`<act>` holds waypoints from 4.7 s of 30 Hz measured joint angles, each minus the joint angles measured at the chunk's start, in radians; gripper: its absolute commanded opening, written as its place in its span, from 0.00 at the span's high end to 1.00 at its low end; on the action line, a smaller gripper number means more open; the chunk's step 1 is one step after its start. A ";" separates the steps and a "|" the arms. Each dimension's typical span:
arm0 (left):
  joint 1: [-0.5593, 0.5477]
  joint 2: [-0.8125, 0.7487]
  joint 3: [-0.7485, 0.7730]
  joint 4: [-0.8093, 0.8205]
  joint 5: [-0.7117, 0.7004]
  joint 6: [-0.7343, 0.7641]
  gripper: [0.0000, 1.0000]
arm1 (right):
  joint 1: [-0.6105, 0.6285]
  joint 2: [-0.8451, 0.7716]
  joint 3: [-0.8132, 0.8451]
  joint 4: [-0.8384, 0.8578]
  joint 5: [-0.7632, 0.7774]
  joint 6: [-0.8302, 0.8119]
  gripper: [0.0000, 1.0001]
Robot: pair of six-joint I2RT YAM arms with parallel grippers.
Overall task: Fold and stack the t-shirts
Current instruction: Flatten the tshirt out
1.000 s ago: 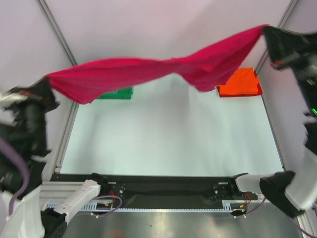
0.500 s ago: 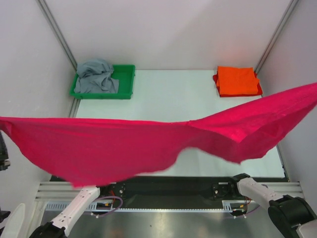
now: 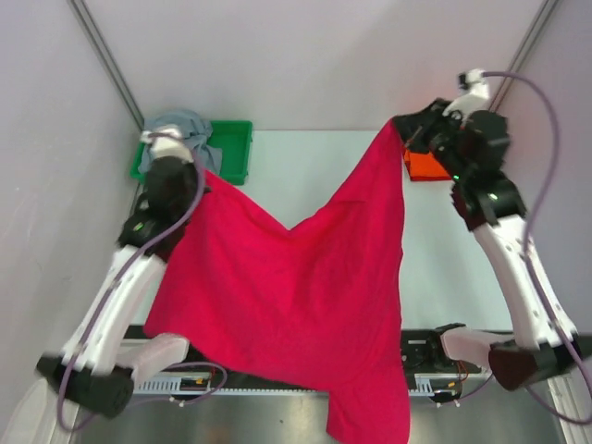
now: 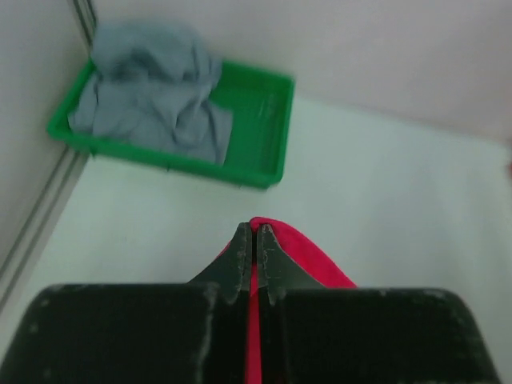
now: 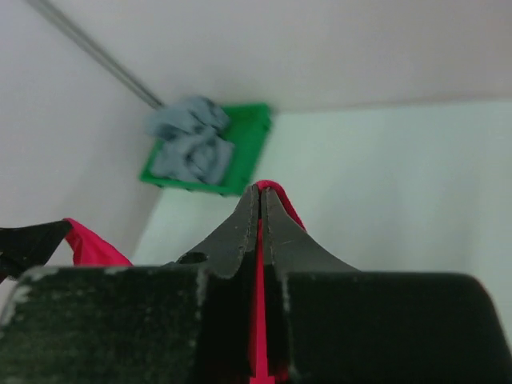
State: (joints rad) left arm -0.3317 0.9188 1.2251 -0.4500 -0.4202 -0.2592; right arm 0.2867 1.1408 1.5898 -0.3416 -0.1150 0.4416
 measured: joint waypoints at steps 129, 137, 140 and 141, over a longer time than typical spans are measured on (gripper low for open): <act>0.138 -0.402 0.376 -0.095 -0.040 0.093 1.00 | -0.236 -0.162 0.816 -0.346 -0.105 0.120 1.00; 0.133 -0.369 0.253 0.003 -0.048 0.106 1.00 | -0.241 -0.160 0.546 -0.259 -0.110 0.143 1.00; 0.133 -0.312 0.105 0.084 -0.060 0.113 1.00 | -0.242 -0.145 0.377 -0.200 -0.108 0.142 1.00; 0.133 -0.279 0.049 0.109 -0.068 0.114 1.00 | -0.242 -0.138 0.316 -0.170 -0.103 0.137 1.00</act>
State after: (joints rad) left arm -0.1989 0.6399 1.2739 -0.3412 -0.4881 -0.1455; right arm 0.0444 1.0027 1.9057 -0.5114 -0.2184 0.5789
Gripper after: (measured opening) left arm 0.011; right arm 0.010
